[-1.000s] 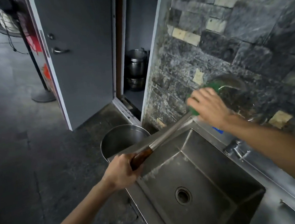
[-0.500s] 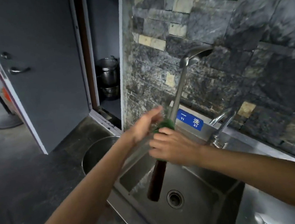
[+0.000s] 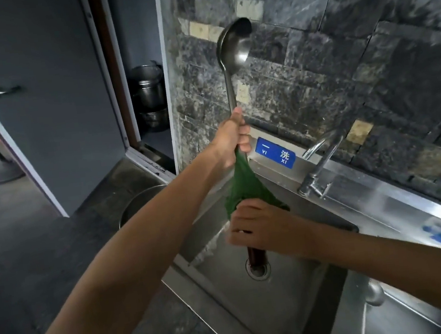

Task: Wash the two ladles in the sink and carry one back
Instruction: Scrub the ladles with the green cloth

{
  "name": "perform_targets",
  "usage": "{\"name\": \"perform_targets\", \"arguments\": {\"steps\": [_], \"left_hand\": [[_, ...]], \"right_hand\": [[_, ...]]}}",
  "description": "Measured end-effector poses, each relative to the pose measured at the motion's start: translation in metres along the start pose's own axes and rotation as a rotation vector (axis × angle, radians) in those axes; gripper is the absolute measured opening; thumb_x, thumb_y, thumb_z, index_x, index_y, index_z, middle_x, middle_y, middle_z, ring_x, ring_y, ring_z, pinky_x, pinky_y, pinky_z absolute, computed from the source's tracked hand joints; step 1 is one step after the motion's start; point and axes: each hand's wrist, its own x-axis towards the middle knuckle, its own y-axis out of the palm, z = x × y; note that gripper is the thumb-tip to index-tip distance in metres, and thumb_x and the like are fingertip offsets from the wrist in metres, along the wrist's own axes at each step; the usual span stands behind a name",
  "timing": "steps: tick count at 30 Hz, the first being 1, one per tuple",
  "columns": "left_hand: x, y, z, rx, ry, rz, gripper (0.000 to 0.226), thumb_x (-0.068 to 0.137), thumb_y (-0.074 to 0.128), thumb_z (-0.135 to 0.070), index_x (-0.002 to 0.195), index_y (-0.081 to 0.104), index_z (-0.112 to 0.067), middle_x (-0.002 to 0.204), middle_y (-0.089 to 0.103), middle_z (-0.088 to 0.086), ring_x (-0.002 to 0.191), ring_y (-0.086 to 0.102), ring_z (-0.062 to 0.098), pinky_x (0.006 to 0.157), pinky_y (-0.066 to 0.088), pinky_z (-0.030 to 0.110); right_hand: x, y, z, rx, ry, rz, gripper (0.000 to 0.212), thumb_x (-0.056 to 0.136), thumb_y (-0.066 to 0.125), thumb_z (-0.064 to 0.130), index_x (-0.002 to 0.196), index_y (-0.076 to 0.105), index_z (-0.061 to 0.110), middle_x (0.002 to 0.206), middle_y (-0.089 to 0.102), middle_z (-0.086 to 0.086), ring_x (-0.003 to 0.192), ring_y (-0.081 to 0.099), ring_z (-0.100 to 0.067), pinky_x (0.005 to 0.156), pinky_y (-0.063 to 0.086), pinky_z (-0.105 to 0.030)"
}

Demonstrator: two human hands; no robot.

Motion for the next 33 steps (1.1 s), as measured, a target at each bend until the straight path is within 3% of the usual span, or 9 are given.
{"name": "perform_targets", "arguments": {"steps": [5,9,14,20,26,30,33], "left_hand": [[-0.002,-0.012,0.008,-0.109,-0.040,0.007,0.041,0.106,0.029,-0.043,0.074,0.036,-0.019,0.052,0.021,-0.011,0.040,0.017,0.006,0.031,0.020,0.019],[-0.004,-0.026,-0.005,-0.194,0.022,0.023,0.046,0.103,0.028,-0.053,0.070,0.035,-0.022,0.049,0.022,-0.011,0.039,0.015,0.006,0.030,0.018,0.019],[-0.014,-0.033,0.001,-0.335,-0.026,0.138,0.050,0.101,0.027,-0.058,0.066,0.034,-0.023,0.046,0.024,-0.013,0.032,0.021,0.002,0.025,0.020,0.018],[-0.034,-0.038,0.017,-0.518,-0.093,0.323,0.051,0.098,0.035,-0.061,0.065,0.036,-0.022,0.044,0.034,-0.011,0.029,0.033,0.002,0.024,0.026,0.016],[-0.061,-0.027,0.012,-0.376,-0.089,0.436,0.056,0.096,0.034,-0.067,0.060,0.033,-0.023,0.042,0.031,-0.012,0.029,0.027,0.002,0.024,0.020,0.016],[-0.081,-0.030,0.037,-0.064,-0.058,0.299,0.060,0.093,0.039,-0.070,0.060,0.030,-0.021,0.045,0.025,-0.011,0.036,0.017,0.010,0.031,0.020,0.020],[-0.091,-0.049,0.058,0.172,-0.057,0.180,0.075,0.091,0.036,-0.075,0.051,0.031,-0.012,0.041,0.029,-0.001,0.039,0.026,0.018,0.044,0.029,0.025]], "right_hand": [[-0.005,0.004,0.039,0.071,-0.119,-0.053,0.038,0.089,0.060,0.006,0.120,0.067,0.028,0.105,0.066,0.011,0.103,0.059,-0.013,0.099,0.045,-0.032],[-0.024,0.019,0.080,0.108,-0.226,-0.032,0.027,0.101,0.054,0.015,0.118,0.071,0.029,0.107,0.070,0.015,0.101,0.065,-0.006,0.098,0.046,-0.026],[-0.006,0.006,0.044,0.044,-0.256,-0.128,0.026,0.102,0.050,0.011,0.116,0.067,0.024,0.130,0.064,-0.001,0.127,0.057,-0.021,0.109,0.042,-0.036],[0.005,0.000,0.038,0.111,-0.280,-0.240,0.020,0.098,0.060,0.009,0.105,0.072,0.024,0.101,0.069,-0.002,0.094,0.067,-0.022,0.104,0.047,-0.043],[0.012,-0.003,0.028,0.012,-0.252,-0.240,0.020,0.100,0.058,0.008,0.106,0.073,0.021,0.101,0.070,-0.004,0.108,0.066,-0.026,0.111,0.042,-0.042],[0.016,-0.026,0.003,-0.038,-0.061,-0.284,0.020,0.102,0.059,0.009,0.103,0.076,0.019,0.111,0.074,-0.002,0.119,0.065,-0.023,0.112,0.044,-0.038],[0.004,-0.046,-0.014,0.000,-0.008,-0.163,0.020,0.101,0.058,0.006,0.099,0.073,0.019,0.112,0.072,0.002,0.115,0.065,-0.018,0.103,0.051,-0.031]]}}
